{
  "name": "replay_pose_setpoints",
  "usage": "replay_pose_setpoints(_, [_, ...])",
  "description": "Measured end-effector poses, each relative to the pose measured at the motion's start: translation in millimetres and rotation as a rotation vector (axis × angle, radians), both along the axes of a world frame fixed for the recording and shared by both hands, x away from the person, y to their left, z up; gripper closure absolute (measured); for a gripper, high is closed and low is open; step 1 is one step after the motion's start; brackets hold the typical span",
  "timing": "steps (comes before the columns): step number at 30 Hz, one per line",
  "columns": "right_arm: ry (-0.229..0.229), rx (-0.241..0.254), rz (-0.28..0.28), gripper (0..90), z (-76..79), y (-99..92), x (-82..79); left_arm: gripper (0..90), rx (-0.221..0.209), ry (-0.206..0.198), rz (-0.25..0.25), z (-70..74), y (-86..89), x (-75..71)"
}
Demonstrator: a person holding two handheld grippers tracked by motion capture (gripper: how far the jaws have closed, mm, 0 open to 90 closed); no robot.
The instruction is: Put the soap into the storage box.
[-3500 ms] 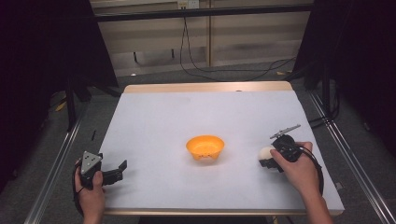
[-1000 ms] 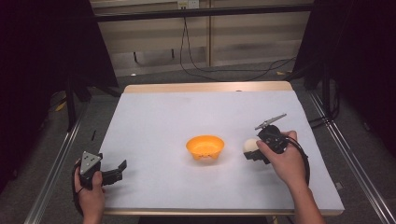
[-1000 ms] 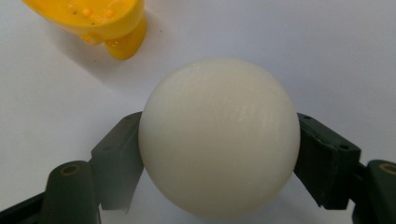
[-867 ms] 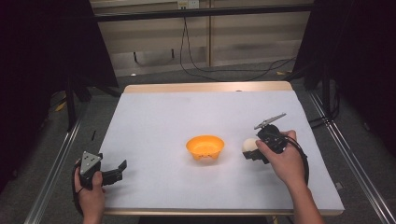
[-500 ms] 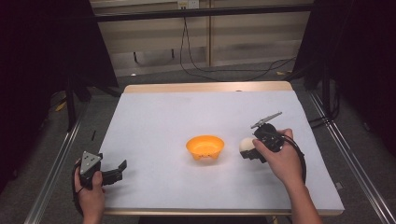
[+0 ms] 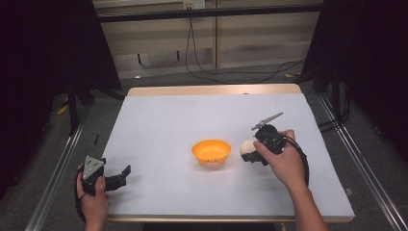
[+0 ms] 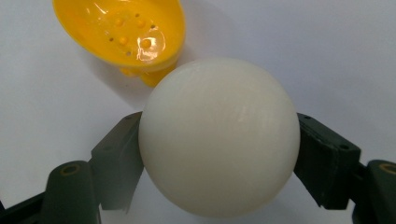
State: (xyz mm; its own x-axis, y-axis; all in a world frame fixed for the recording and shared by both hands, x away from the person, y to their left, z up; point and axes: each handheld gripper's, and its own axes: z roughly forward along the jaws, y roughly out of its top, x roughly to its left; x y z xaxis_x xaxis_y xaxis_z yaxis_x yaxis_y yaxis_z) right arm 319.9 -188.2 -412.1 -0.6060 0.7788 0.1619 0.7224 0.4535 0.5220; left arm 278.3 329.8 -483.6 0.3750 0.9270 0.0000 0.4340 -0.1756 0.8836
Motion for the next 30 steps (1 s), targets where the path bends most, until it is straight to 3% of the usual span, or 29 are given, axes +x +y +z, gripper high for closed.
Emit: replay_pose_setpoints(30, [-0.013, -0.006, 0.085, 23.7, 12.3, 49.6, 14.4, 2.3, 0.005, 0.003, -0.001, 0.0, -0.4, 0.4])
